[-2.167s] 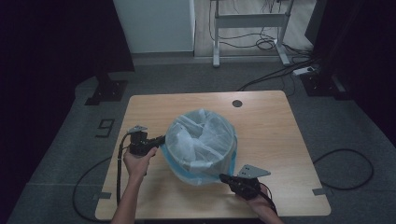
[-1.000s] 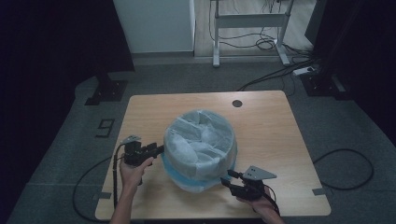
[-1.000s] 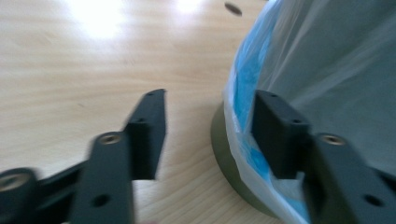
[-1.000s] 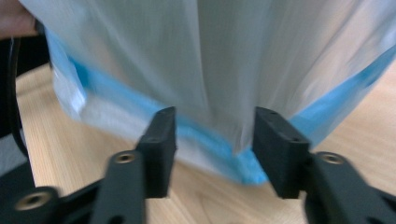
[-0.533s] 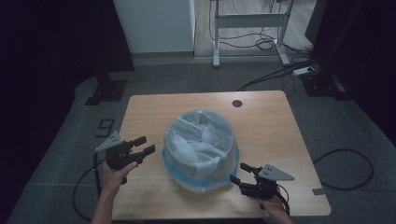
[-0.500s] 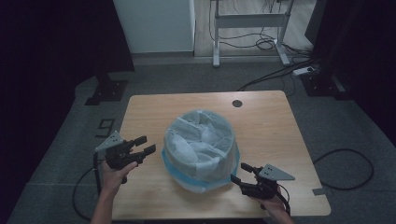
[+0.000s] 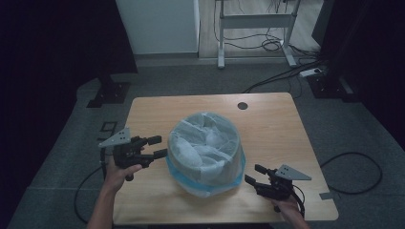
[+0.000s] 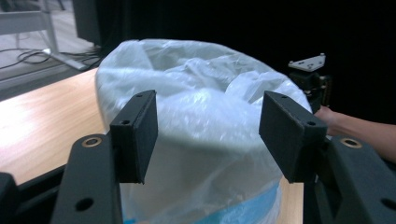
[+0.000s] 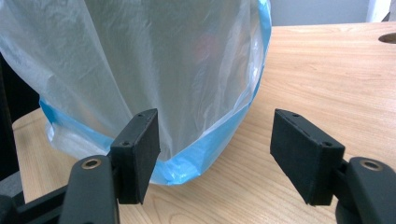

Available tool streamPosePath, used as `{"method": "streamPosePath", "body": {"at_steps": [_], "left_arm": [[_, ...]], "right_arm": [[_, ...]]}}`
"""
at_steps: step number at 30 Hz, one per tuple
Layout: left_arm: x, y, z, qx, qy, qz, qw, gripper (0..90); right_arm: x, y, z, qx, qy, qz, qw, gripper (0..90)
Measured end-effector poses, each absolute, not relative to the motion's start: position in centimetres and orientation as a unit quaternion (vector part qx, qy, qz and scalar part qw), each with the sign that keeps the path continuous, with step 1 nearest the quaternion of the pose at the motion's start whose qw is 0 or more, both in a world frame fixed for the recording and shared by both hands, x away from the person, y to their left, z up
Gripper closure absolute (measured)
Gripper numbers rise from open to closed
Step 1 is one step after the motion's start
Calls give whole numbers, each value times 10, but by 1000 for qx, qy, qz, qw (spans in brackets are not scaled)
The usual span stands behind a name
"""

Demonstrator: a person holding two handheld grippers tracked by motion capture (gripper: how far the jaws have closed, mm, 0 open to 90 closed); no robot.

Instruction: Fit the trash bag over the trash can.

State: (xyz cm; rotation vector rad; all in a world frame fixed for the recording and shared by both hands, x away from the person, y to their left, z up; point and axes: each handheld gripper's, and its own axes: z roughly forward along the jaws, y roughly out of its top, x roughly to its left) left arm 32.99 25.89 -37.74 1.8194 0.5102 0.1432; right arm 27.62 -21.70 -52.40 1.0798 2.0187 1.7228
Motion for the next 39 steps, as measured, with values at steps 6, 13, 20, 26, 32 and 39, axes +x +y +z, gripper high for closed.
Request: {"method": "streamPosePath", "body": {"at_steps": [6, 13, 20, 26, 32, 39], "left_arm": [[349, 247, -370, 794, 205, 51, 569, 385], [367, 226, -358, 818, 183, 20, 545, 435], [377, 210, -352, 827, 174, -1, 534, 455], [384, 196, -350, 838, 171, -21, 518, 476], [393, 173, -355, 870, 164, -28, 465, 499], [394, 145, -365, 918, 149, -37, 366, 530]], "right_arm": [[276, -212, -527, 364, 709, 589, 132, 325], [277, -215, -528, 367, 710, 587, 133, 326], [276, -214, -529, 365, 712, 585, 134, 327], [276, -212, -530, 363, 715, 582, 136, 328], [276, -213, -530, 363, 716, 579, 138, 329], [276, -212, -531, 363, 720, 573, 143, 331]]}}
